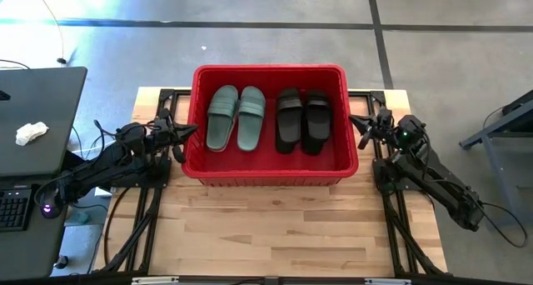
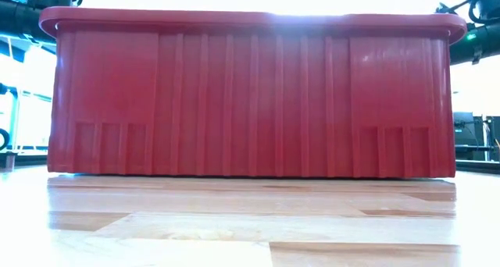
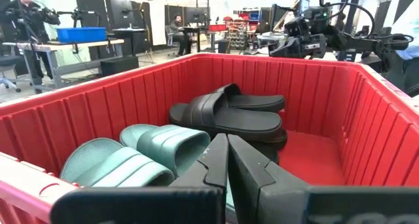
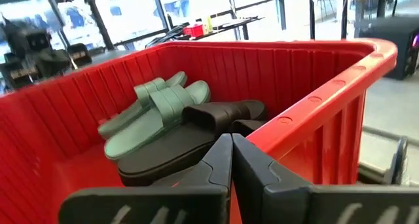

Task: Pick and place slides into bin
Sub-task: Return to Home Position

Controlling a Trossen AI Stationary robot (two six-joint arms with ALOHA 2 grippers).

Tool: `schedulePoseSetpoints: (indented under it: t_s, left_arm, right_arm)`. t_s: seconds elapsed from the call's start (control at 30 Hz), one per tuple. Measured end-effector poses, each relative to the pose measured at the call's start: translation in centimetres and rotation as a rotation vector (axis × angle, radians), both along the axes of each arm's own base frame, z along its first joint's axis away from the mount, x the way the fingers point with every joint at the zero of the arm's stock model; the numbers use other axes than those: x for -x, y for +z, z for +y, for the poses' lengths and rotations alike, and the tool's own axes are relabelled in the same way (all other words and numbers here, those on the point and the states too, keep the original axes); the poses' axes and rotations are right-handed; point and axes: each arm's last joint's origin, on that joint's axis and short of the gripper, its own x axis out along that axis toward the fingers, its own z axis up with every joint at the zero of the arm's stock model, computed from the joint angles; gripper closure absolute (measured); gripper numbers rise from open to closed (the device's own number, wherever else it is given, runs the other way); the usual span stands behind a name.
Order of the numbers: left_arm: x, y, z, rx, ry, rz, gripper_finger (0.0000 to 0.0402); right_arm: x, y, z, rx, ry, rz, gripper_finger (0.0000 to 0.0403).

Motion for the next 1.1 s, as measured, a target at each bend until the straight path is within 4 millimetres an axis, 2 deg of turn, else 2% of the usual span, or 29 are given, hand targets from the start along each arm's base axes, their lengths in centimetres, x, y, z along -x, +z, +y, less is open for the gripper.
schedulePoseSetpoints:
  t_s: [0.17, 1.1]
  left_arm:
    - [0.00, 0.00, 0.00, -0.001, 0.000, 0.000, 0.0401]
    - [0.00, -0.01, 0.00, -0.001, 0.000, 0.001, 0.0401]
  right_arm:
    - [0.00, -0.01, -0.01, -0.064, -0.011, -0.042, 0.0403]
    - [0.00, -0.02, -0.01, -0.058, -0.009, -0.037, 0.0403]
